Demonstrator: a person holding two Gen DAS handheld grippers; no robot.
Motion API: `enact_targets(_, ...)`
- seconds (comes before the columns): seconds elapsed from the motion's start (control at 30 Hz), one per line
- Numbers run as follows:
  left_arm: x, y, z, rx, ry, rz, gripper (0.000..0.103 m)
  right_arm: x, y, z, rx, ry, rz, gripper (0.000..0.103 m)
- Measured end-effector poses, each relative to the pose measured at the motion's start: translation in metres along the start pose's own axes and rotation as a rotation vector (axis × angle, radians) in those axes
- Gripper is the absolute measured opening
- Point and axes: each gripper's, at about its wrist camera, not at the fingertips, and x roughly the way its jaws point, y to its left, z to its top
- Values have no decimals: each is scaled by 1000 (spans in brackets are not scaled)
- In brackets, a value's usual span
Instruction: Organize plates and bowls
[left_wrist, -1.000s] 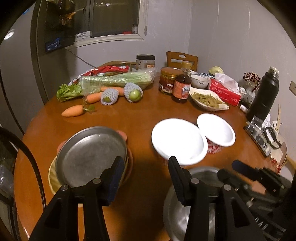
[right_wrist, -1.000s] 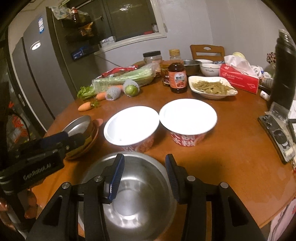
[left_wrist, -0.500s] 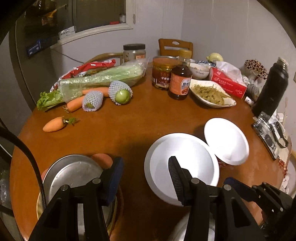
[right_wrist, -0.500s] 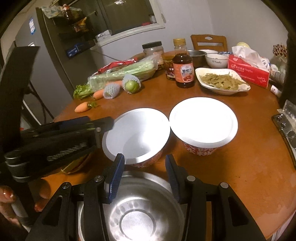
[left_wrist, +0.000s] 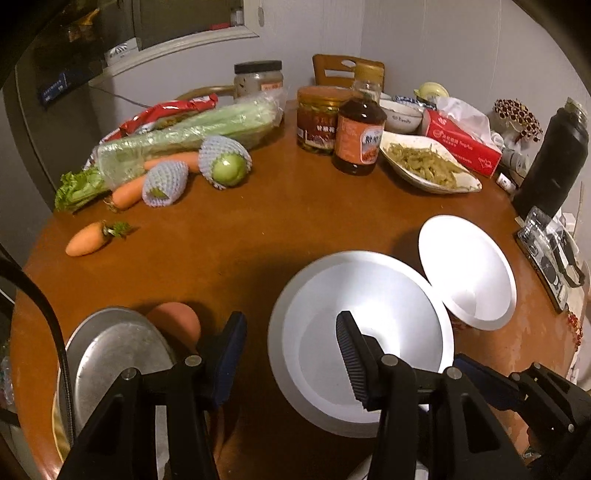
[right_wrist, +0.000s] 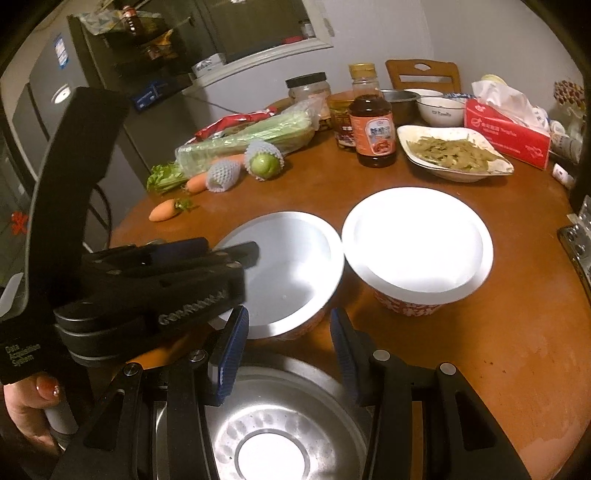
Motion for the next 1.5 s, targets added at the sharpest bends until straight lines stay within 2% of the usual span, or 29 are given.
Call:
enact_targets(0.07,1,-3,-1,8,3,-6,42,1,4,0,-21,-1,4,48)
enact_targets(0.13,1,-5,-3,17,2,4,40,0,10,-1,-51,-16,-6,48)
enact_targets(0.2,-1,-6,-3,26,-8,20,40,-2,16,-2,-80,-34,-25,48)
enact_targets(0.53,-22,0,-3,4,-49,-3,39,-12,23,-1,-100,-67,-30,48)
enact_targets(0.93,-68,-1,-12,2,-110,-8,39,-44,34,-1,-119,-124,-6,48)
enact_targets(1.2,-99,-14,-26,19,-138,-10,39,-74,39,-14,-134,-158,-2,48)
enact_targets(1.5,-120,-42,-54,55,-139,-23,39,-108,33,-42,-144,-170,-28,48)
